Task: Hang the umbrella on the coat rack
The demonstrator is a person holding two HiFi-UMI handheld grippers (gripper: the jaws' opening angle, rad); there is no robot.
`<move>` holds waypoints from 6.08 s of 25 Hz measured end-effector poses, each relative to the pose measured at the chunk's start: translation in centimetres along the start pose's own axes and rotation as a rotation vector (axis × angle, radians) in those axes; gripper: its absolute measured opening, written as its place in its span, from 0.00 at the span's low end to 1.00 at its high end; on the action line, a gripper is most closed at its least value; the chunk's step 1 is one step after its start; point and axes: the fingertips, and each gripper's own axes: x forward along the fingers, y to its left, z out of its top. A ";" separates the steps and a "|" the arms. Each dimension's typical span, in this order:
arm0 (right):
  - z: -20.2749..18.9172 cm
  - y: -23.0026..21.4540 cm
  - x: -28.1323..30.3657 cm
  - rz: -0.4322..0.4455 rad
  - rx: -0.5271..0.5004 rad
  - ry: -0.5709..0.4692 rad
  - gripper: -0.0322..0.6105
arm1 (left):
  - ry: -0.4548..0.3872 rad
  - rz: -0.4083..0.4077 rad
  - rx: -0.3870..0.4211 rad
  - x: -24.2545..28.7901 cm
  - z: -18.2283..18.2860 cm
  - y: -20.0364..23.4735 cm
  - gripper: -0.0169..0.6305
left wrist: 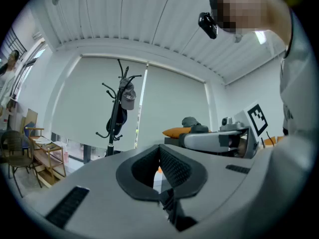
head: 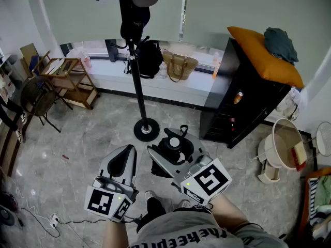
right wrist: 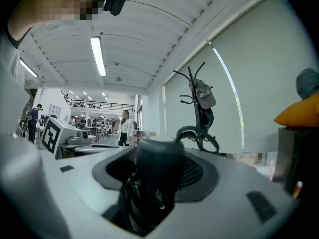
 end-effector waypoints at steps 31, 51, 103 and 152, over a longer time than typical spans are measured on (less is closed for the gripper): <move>-1.4 -1.6 8.0 -0.083 -0.046 0.016 0.44 | 0.011 -0.103 0.003 3.8 -0.1 8.1 0.05; -1.4 -6.1 14.0 -0.062 -0.050 0.006 0.44 | 0.014 -0.030 -0.010 7.9 -0.6 14.4 0.05; -3.4 -22.8 20.0 0.372 -0.013 0.020 0.44 | 0.019 0.383 -0.014 24.0 -2.7 14.9 0.05; -4.0 -18.4 32.4 0.112 0.015 0.049 0.44 | 0.083 0.087 -0.056 23.9 -2.7 29.0 0.05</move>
